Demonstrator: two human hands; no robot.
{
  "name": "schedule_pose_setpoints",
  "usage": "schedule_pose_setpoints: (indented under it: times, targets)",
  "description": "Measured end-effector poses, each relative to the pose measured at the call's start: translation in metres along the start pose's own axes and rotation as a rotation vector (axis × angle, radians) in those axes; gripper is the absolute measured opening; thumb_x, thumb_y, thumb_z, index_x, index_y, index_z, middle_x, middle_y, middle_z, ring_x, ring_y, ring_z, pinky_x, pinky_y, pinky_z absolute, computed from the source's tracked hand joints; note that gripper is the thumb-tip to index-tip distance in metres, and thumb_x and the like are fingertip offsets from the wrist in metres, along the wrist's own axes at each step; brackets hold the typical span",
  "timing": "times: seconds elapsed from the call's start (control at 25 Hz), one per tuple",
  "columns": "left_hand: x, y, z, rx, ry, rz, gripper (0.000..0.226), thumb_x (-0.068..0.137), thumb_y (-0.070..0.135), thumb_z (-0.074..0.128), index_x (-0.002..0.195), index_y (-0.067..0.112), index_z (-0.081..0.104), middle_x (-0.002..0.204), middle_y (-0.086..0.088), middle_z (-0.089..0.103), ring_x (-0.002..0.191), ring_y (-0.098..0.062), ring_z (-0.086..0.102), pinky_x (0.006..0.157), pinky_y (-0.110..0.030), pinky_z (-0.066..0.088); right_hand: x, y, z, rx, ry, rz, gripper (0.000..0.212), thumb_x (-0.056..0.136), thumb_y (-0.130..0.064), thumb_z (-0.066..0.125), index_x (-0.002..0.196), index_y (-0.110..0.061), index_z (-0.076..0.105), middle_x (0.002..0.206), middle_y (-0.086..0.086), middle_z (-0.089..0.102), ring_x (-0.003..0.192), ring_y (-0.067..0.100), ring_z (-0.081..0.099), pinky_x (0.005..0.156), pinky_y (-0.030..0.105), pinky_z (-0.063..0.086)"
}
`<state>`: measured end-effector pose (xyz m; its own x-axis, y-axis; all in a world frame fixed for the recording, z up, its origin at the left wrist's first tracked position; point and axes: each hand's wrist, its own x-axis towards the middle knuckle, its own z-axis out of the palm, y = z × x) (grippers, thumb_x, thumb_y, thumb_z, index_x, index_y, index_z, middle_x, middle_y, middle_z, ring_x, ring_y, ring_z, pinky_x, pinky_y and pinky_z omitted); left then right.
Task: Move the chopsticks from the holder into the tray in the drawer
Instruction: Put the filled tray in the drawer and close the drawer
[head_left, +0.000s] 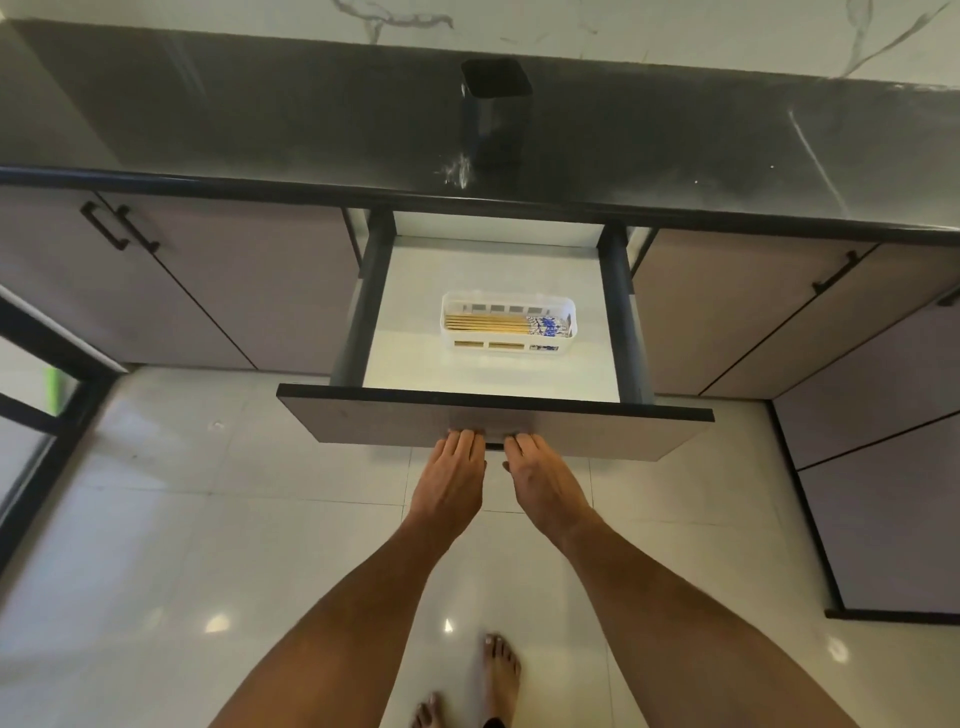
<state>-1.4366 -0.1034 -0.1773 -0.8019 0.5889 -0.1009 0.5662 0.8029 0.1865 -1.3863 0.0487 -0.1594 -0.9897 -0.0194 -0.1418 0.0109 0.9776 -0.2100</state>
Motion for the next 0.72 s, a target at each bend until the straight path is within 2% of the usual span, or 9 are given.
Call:
schedule_pose_setpoints:
  times: [0.16, 0.32, 0.48, 0.56, 0.64, 0.72]
  targets:
    - [0.022, -0.009, 0.021, 0.003, -0.069, -0.013, 0.056, 0.106, 0.024, 0.052, 0.156, 0.010, 0.033, 0.160, -0.011, 0.040, 0.150, -0.030, 0.034, 0.126, -0.041, 0.011, 0.027, 0.010, 0.015, -0.128, -0.116, 0.012, 0.056, 0.101, -0.025, 0.061, 0.152, -0.011, 0.042, 0.151, 0.010, 0.051, 0.139, 0.028, 0.048, 0.122, 0.039, 0.034]
    - [0.036, -0.010, 0.032, 0.050, -0.116, -0.039, 0.069, 0.097, 0.022, 0.067, 0.156, 0.009, 0.034, 0.157, -0.010, 0.045, 0.149, -0.028, 0.036, 0.123, -0.038, 0.000, 0.046, 0.017, 0.020, -0.212, -0.153, -0.015, 0.054, 0.098, -0.019, 0.066, 0.149, -0.013, 0.048, 0.149, 0.009, 0.055, 0.140, 0.028, 0.048, 0.124, 0.040, 0.025]
    - [0.060, -0.013, 0.035, 0.086, -0.172, -0.071, 0.071, 0.092, 0.023, 0.073, 0.153, 0.011, 0.038, 0.154, -0.010, 0.047, 0.148, -0.028, 0.037, 0.127, -0.041, 0.013, 0.064, 0.021, 0.028, -0.174, -0.139, 0.029, 0.060, 0.096, -0.016, 0.067, 0.152, -0.015, 0.044, 0.154, 0.007, 0.051, 0.148, 0.028, 0.039, 0.124, 0.040, 0.000]
    - [0.075, -0.015, 0.033, 0.100, -0.196, -0.076, 0.073, 0.089, 0.025, 0.077, 0.151, 0.012, 0.041, 0.152, -0.009, 0.049, 0.147, -0.028, 0.039, 0.127, -0.041, 0.014, 0.078, 0.023, 0.028, -0.146, -0.142, 0.058, 0.062, 0.095, -0.015, 0.067, 0.152, -0.014, 0.043, 0.155, 0.008, 0.049, 0.150, 0.029, 0.035, 0.121, 0.041, -0.006]
    - [0.091, -0.016, 0.032, 0.127, -0.202, -0.087, 0.077, 0.086, 0.026, 0.080, 0.150, 0.011, 0.041, 0.151, -0.011, 0.051, 0.146, -0.029, 0.041, 0.126, -0.041, 0.014, 0.092, 0.027, 0.028, -0.161, -0.142, 0.069, 0.063, 0.093, -0.014, 0.069, 0.151, -0.014, 0.045, 0.154, 0.008, 0.050, 0.150, 0.030, 0.036, 0.121, 0.042, -0.005]
    - [0.110, -0.019, 0.034, 0.146, -0.198, -0.094, 0.081, 0.081, 0.026, 0.084, 0.149, 0.009, 0.043, 0.148, -0.012, 0.053, 0.144, -0.030, 0.043, 0.126, -0.042, 0.013, 0.109, 0.035, 0.027, -0.190, -0.115, 0.068, 0.063, 0.084, -0.013, 0.079, 0.142, -0.013, 0.057, 0.143, 0.009, 0.061, 0.142, 0.030, 0.048, 0.122, 0.044, 0.007]
